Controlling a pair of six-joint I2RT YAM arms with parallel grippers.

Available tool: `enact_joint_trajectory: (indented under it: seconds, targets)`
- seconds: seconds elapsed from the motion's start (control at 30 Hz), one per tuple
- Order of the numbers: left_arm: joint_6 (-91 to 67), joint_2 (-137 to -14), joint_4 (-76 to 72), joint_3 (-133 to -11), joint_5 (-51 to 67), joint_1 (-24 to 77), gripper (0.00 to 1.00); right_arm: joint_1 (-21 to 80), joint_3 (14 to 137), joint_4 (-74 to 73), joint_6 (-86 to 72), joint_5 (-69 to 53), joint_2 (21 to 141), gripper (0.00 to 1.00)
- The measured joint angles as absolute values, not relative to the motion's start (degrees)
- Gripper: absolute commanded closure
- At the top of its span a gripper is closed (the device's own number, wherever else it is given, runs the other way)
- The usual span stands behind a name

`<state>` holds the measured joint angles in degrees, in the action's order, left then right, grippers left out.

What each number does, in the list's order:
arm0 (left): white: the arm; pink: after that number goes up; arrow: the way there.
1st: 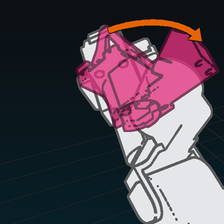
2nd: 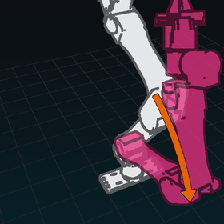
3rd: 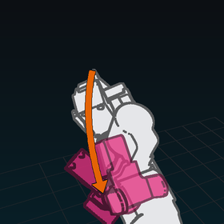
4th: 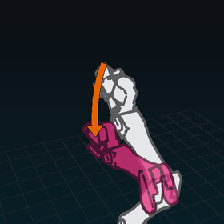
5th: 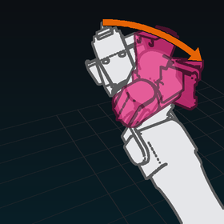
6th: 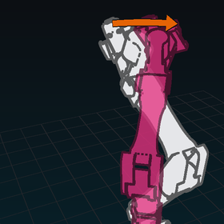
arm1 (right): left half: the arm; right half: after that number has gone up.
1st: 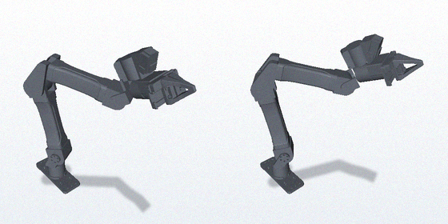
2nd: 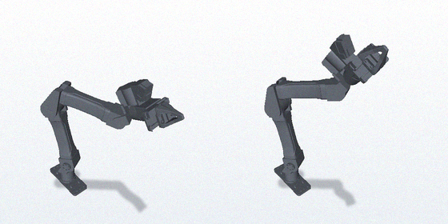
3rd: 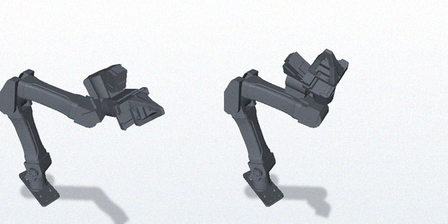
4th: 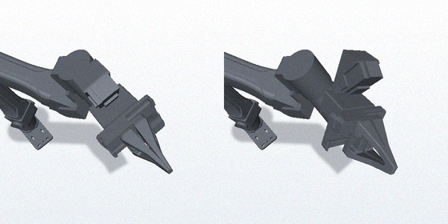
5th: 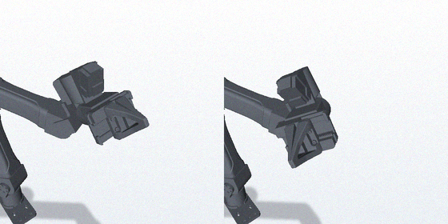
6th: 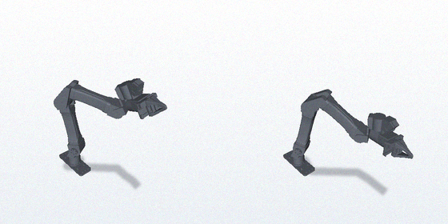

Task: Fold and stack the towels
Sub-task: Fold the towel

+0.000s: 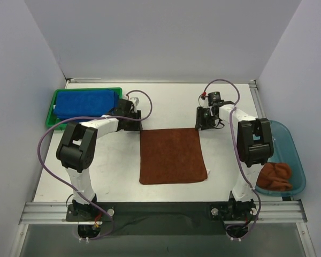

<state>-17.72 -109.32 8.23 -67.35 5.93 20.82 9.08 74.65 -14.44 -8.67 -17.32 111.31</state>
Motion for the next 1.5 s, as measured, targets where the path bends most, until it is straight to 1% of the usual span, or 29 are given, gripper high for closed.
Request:
enact_joint_trajectory:
  seconds: [0.77,0.87,0.9,1.0,1.03,1.13,1.2,1.27,1.4,1.5]
  targets:
    - [-16.16,-108.44,12.49,-67.68,5.63,20.82,0.44,12.45,86.5,-23.27,-5.65,-13.85,119.77,0.65]
    - [-15.88,-108.2,13.41,-67.75,5.63,20.82,0.44,13.02,86.7,-24.08,-5.39,-12.99,119.85,0.66]
    - [-15.81,-108.09,13.63,-67.79,5.63,20.82,0.41,13.21,86.7,-24.25,-5.21,-12.64,119.87,0.66]
    - [-15.64,-107.96,14.83,-68.69,5.67,20.82,0.39,13.67,86.7,-24.64,-4.54,-11.51,119.87,0.73]
    - [-15.62,-107.94,15.0,-69.06,5.76,20.82,0.39,13.85,86.7,-24.77,-4.45,-11.18,119.87,0.78]
    - [-15.33,-107.83,15.38,-70.28,6.2,20.82,0.37,13.98,86.7,-25.3,-4.29,-10.7,119.87,0.81]
    - [-15.09,-107.83,15.46,-70.96,6.66,20.82,0.36,13.98,86.8,-25.61,-4.16,-10.7,119.9,0.88]
    - [-14.68,-107.83,15.62,-71.31,7.16,20.82,0.35,13.98,87.22,-26.3,-4.14,-10.76,120.18,0.91]
    - [-14.17,-107.83,15.88,-71.66,8.38,20.84,0.35,14.09,88.12,-27.24,-3.97,-10.83,120.7,0.99]
    - [-13.8,-108.36,16.14,-72.25,9.17,20.91,0.35,14.17,88.31,-27.46,-3.81,-10.81,120.81,1.0]
